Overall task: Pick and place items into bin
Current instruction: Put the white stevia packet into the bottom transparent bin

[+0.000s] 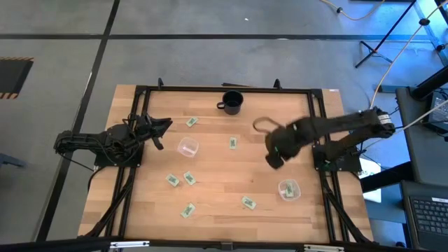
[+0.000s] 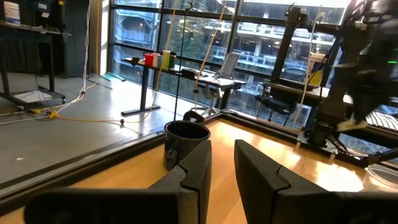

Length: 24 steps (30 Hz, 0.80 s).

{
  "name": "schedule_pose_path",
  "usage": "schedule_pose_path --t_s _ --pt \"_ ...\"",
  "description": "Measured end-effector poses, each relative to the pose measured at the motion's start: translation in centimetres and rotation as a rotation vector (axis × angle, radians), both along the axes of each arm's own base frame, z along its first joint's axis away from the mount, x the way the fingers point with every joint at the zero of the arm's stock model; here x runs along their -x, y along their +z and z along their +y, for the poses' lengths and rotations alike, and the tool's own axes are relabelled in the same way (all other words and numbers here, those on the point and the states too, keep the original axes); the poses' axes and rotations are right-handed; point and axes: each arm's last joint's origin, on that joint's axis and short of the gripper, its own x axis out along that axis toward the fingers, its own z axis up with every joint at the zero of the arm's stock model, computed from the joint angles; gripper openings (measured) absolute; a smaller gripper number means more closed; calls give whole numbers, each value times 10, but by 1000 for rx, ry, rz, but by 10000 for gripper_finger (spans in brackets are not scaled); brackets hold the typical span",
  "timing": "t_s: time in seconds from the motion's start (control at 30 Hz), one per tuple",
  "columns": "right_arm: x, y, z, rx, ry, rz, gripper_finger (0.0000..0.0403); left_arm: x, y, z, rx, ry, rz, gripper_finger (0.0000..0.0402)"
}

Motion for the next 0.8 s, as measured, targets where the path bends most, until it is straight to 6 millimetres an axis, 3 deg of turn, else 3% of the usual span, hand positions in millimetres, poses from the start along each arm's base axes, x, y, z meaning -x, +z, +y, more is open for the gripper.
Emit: schedule_pose_path --t_s 0.2,0.37,0.6,0.8 --pt "11 -2 64 81 20 -97 10 0 0 0 0 0 0 65" --pt "20 -21 104 147 -43 -43 10 0 0 0 0 0 0 65" --pt "24 -52 144 142 -84 63 9 0 0 0 0 0 0 65" --pt "23 -73 153 227 -179 133 9 0 0 0 0 0 0 65"
